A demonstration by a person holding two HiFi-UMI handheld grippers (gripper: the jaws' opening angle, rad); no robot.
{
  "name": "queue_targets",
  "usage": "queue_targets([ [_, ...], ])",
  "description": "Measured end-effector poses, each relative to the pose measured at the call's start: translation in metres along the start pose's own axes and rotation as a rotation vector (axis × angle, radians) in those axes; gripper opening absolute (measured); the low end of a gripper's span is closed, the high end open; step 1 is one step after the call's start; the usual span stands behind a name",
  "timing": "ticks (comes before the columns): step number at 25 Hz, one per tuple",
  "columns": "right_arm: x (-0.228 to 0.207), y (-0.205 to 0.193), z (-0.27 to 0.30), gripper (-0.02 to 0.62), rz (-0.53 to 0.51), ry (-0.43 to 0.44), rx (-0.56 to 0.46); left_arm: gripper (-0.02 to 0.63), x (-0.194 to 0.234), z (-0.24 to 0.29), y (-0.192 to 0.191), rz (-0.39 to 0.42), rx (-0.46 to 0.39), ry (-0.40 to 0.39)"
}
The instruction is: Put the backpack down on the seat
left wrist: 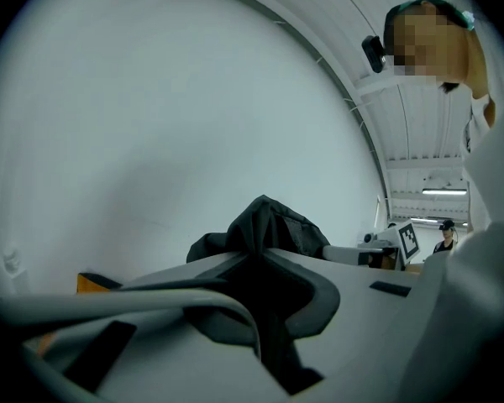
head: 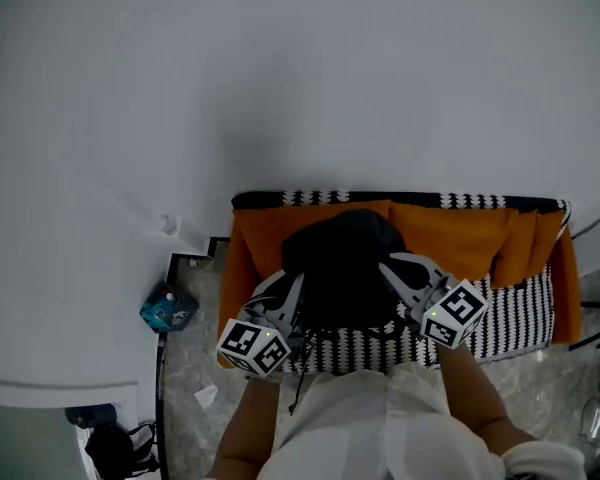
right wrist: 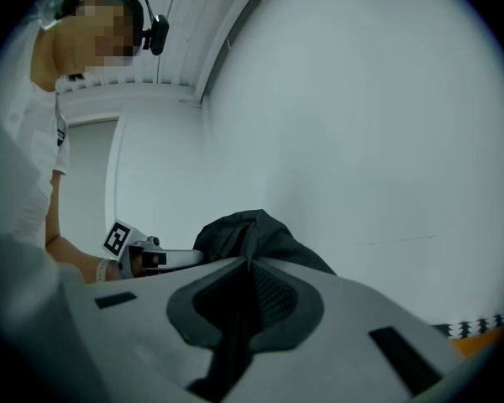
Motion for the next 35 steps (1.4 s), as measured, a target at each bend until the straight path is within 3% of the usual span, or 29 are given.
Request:
queue_targets([
  [12,-0.070,-0.077,0.020,0.025,0.124,-0.191,0.150,0.037,0.029,0.049,-0.095,-0.069,0.178,-0.081],
  [23,-0.126,-0.153,0.035,0.025,0.236,-0.292,0.306,0.037,0.047,0.080,-0.183,-0.152,0.366,-0.058],
  [35,-0.149,-0.230,0.029,0.025,0.322,-0.367,0.490,0.038,0.043,0.070,-0.263,-0.220,0.599,-0.035],
])
Point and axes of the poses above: the fingertips, and each gripper's own axes: z forward along the fingers, x to its left, y out of its top, the point moved 4 cm from there along -z, backward along the fingers, and after that the axes turned 14 degrees about z, right-handed, at the moved point
